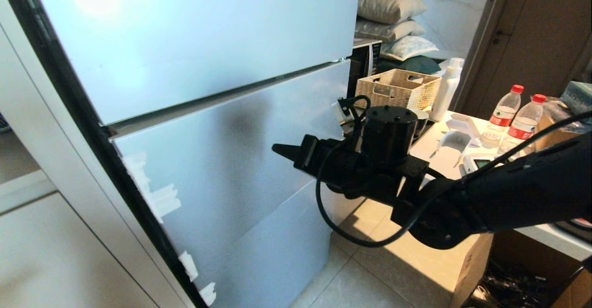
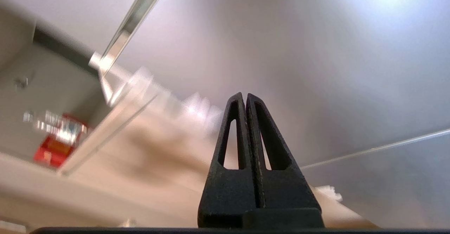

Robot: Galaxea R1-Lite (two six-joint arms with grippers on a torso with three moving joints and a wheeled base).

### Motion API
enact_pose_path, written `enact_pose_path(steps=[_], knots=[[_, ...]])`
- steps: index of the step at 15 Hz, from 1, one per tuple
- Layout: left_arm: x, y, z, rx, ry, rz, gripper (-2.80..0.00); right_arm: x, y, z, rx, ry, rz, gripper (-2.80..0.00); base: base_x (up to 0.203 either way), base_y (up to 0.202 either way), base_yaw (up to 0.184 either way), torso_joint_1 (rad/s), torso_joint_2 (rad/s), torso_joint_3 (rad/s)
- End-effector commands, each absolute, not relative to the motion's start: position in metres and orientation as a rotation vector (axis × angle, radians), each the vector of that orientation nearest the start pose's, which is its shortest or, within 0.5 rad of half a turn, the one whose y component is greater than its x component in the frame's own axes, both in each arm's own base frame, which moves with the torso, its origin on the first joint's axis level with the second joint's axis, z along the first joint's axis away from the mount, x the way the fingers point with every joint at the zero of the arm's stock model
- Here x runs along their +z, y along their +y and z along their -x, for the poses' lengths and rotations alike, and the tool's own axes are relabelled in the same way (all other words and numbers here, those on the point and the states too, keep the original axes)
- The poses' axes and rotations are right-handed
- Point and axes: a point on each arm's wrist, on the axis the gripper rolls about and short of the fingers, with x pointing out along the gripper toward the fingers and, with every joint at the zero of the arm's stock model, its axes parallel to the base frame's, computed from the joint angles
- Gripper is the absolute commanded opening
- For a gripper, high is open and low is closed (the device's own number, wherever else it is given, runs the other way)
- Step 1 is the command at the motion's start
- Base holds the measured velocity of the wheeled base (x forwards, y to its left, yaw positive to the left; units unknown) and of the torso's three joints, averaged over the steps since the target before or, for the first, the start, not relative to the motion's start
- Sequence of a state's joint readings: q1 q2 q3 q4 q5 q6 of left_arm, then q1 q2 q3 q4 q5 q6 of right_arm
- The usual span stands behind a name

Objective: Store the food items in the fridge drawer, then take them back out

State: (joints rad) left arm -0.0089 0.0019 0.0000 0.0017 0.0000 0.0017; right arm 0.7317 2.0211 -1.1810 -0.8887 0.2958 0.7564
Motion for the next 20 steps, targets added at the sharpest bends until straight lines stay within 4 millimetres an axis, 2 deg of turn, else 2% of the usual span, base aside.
enact_pose_path(steps=[1, 5, 7, 8, 10, 12, 15, 16, 18, 20], knots=[[0.075, 0.000, 0.023, -0.009, 0.005, -0.002, -2.80, 0.214, 0.257, -0.273, 1.023, 0.290, -0.688, -2.80, 0.000, 0.000, 0.000, 0.000, 0.00, 0.000], [0.075, 0.000, 0.023, -0.009, 0.005, -0.002, -2.80, 0.217, 0.256, -0.266, 1.059, 0.219, -0.696, -2.80, 0.000, 0.000, 0.000, 0.000, 0.00, 0.000], [0.075, 0.000, 0.023, -0.009, 0.005, -0.002, -2.80, 0.223, 0.243, -0.248, 1.037, 0.198, -0.644, -2.80, 0.000, 0.000, 0.000, 0.000, 0.00, 0.000], [0.075, 0.000, 0.023, -0.009, 0.005, -0.002, -2.80, 0.226, 0.227, -0.233, 0.994, 0.175, -0.566, -2.80, 0.000, 0.000, 0.000, 0.000, 0.00, 0.000], [0.075, 0.000, 0.023, -0.009, 0.005, -0.002, -2.80, 0.229, 0.183, -0.197, 0.844, 0.141, -0.380, -2.80, 0.000, 0.000, 0.000, 0.000, 0.00, 0.000], [0.075, 0.000, 0.023, -0.009, 0.005, -0.002, -2.80, 0.224, 0.125, -0.155, 0.698, 0.123, -0.255, -2.80, 0.000, 0.000, 0.000, 0.000, 0.00, 0.000], [0.075, 0.000, 0.023, -0.009, 0.005, -0.002, -2.80, 0.205, 0.040, -0.087, 0.462, 0.056, -0.147, -2.80, 0.000, 0.000, 0.000, 0.000, 0.00, 0.000], [0.075, 0.000, 0.023, -0.009, 0.005, -0.002, -2.80, 0.194, 0.022, -0.062, 0.389, 0.027, -0.114, -2.80, 0.000, 0.000, 0.000, 0.000, 0.00, 0.000], [0.075, 0.000, 0.023, -0.009, 0.005, -0.002, -2.80, 0.158, 0.006, -0.021, 0.260, -0.012, -0.051, -2.80, 0.000, 0.000, 0.000, 0.000, 0.00, 0.000], [0.075, 0.000, 0.023, -0.009, 0.005, -0.002, -2.80, 0.117, 0.002, 0.000, 0.143, 0.023, 0.006, -2.80, 0.000, 0.000, 0.000, 0.000, 0.00, 0.000]])
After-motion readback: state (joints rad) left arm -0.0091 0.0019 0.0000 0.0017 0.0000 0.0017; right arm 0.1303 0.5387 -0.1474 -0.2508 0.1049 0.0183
